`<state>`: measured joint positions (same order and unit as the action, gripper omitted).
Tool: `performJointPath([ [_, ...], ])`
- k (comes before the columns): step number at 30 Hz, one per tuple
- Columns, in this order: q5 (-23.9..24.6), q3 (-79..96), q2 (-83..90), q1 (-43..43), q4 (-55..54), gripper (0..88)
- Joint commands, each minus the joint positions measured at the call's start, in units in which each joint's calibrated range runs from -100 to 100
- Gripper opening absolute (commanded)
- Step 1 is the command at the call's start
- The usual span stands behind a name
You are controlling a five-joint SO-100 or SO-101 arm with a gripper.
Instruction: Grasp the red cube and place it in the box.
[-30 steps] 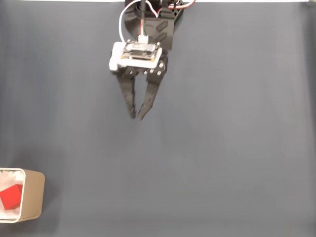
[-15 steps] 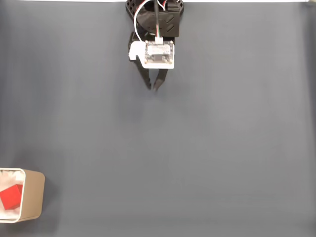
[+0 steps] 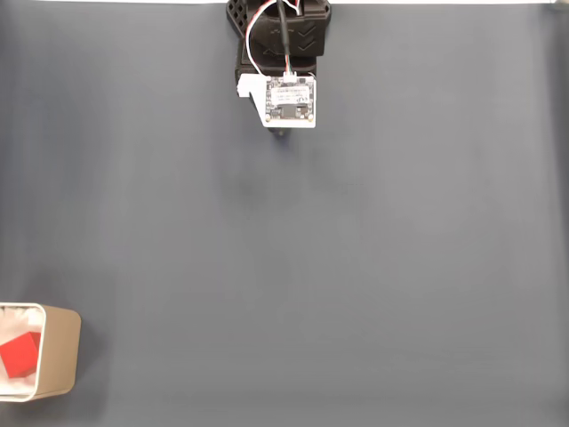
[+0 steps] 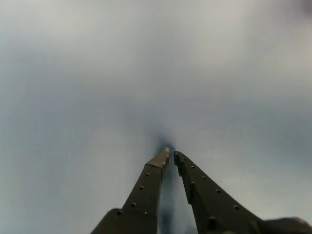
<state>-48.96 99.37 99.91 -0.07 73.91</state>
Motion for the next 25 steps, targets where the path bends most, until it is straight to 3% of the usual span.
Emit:
performJointPath([
  [1,0.34,0.45,0.00,0.64,1.91,0.0],
  [25,0.10,0.45,0.00,0.64,1.91,0.2],
])
